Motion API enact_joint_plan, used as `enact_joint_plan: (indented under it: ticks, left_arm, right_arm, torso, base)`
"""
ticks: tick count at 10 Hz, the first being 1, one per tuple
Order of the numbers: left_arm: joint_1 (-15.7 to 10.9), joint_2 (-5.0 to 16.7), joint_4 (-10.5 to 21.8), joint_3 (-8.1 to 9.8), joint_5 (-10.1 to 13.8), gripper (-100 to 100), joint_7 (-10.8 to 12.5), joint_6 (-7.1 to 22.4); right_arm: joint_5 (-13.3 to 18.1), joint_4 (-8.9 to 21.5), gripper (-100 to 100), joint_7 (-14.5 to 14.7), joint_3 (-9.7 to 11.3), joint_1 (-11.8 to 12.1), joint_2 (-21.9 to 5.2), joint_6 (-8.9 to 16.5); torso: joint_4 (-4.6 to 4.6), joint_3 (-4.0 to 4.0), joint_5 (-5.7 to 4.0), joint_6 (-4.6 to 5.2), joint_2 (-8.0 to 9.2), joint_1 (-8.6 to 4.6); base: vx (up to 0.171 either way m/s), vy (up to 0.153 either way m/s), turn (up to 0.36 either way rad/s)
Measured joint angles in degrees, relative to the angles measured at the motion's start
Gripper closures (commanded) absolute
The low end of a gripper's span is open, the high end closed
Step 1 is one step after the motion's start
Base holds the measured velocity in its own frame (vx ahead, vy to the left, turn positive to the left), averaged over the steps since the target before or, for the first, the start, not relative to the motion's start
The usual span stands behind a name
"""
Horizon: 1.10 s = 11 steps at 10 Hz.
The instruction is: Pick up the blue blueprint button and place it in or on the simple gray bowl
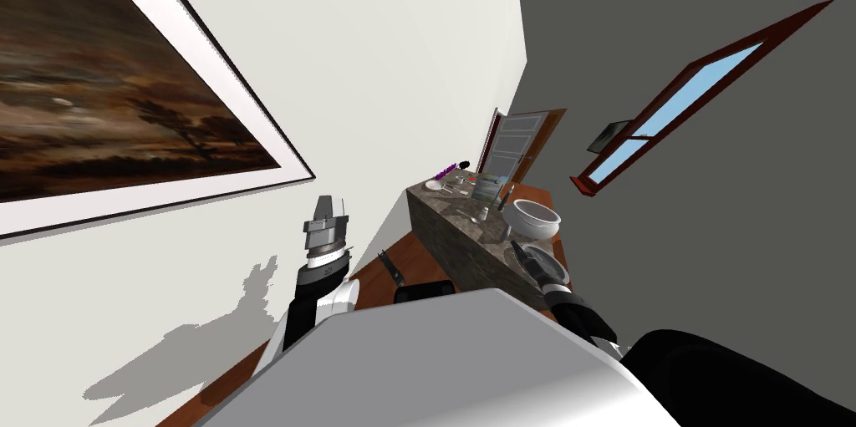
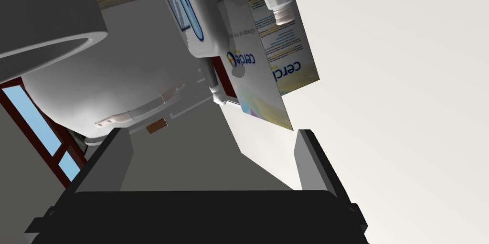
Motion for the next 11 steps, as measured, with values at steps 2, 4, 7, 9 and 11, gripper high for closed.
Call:
enact_joint_plan:
  ticks: [2, 4, 7, 9, 11]
  left_arm:
    - [0.0, 0.0, 0.0, 0.0, 0.0, 0, 0.0, 0.0]
    - [0.0, 0.0, 0.0, 0.0, 0.0, 0, 0.0, 0.0]
    - [0.0, 0.0, 0.0, 0.0, 0.0, 0, 0.0, 0.0]
    - [0.0, 0.0, 0.0, 0.0, 0.0, 0, 0.0, 0.0]
    - [0.0, 0.0, 0.0, 0.0, 0.0, 0, 0.0, 0.0]
  right_arm:
    - [0.0, 0.0, -100, 0.0, 0.0, 0.0, 0.0, 0.0]
    - [0.0, 0.0, -100, 0.0, 0.0, 0.0, 0.0, 0.0]
    - [0.0, 0.0, -100, 0.0, 0.0, 0.0, 0.0, 0.0]
    - [0.2, 0.6, -100, 0.4, -0.7, 1.0, -0.2, 1.7]
    - [0.2, 0.9, -100, 0.4, -0.9, 1.0, -0.3, 2.0]
  torso:
    - [0.04, 0.09, 0.04, 0.01, 0.16, 0.18]
    - [0.04, 0.11, 0.05, 0.01, 0.19, 0.2]
    - [0.03, 0.07, 0.03, 0.01, 0.11, 0.09]
    - [0.01, 0.02, 0.0, 0.01, 0.03, 0.0]
    - [0.03, 0.08, 0.03, 0.0, 0.13, 0.13]
  base:
    - [-0.017, 0.02, 0.006]
    - [-0.014, 0.016, 0.001]
    - [0.015, -0.018, -0.002]
    - [0.015, -0.016, -0.024]
    - [-0.001, 0.001, 0.011]
